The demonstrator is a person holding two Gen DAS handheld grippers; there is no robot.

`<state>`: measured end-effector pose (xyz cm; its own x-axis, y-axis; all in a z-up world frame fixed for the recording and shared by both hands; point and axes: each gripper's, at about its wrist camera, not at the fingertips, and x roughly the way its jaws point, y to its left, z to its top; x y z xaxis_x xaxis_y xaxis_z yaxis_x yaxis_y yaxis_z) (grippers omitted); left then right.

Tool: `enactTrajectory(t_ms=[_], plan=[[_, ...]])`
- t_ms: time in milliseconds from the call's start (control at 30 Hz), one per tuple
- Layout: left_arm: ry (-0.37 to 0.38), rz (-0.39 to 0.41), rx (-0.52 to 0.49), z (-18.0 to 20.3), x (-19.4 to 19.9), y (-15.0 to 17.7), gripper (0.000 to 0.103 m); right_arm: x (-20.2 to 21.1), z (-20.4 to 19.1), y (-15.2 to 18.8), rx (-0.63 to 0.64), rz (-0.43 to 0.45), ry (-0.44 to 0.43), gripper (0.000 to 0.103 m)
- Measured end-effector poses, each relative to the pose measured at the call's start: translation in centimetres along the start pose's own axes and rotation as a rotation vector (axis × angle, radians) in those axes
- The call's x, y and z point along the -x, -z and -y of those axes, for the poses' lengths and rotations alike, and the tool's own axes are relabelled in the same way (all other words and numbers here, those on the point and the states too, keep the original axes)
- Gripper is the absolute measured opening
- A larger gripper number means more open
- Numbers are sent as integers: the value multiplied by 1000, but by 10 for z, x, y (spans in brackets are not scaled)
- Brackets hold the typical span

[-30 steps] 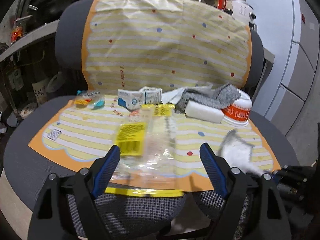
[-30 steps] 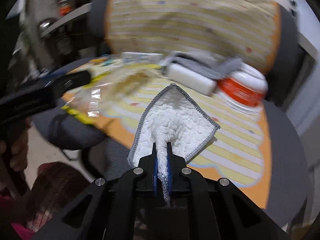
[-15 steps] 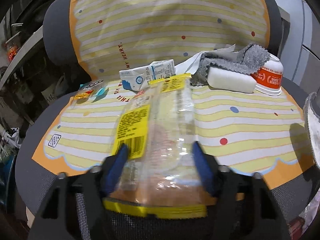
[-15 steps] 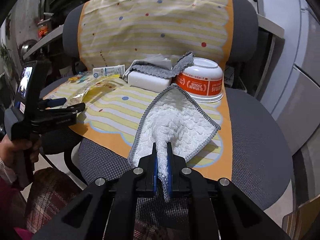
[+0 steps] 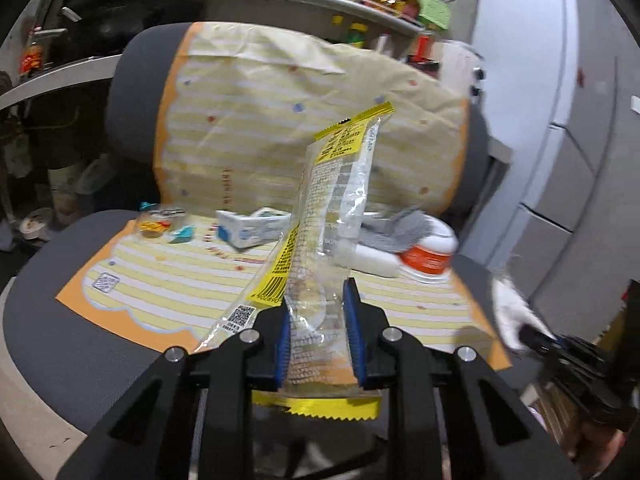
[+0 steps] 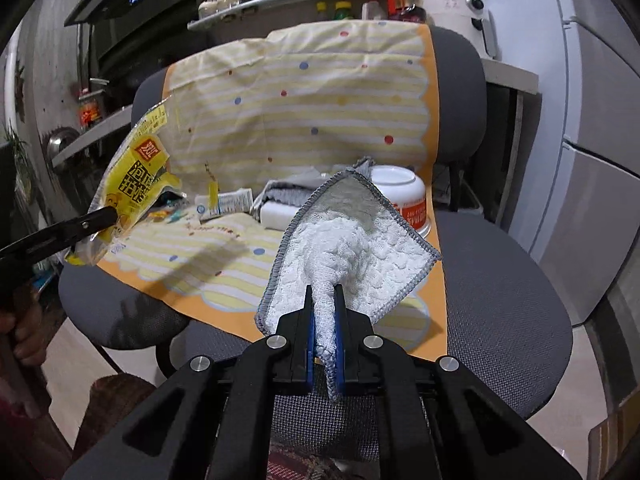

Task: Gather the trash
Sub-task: 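Grasp the yellow snack wrapper with the left tool while the right tool holds the towel, then carry towel and wrapper to the bin and open both tools over it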

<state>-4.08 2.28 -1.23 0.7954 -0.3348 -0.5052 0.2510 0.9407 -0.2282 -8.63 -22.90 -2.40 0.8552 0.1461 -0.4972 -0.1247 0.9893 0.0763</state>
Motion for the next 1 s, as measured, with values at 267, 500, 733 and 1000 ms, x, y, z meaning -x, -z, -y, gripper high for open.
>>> enactTrajectory(t_ms=[267,500,733,1000], plan=[[179,-41,-96,75,-5,32,22,32,18,14,-32,38,84,9],[409,-105,-212,157,-18,63,22,82,60,57,-107,18,254,9],[583,-158,-310,225,-22,87,22,131,116,120,-242,-38,462,13],[593,-197,-347,243,-25,100,22,127,164,170,-405,-117,517,28]])
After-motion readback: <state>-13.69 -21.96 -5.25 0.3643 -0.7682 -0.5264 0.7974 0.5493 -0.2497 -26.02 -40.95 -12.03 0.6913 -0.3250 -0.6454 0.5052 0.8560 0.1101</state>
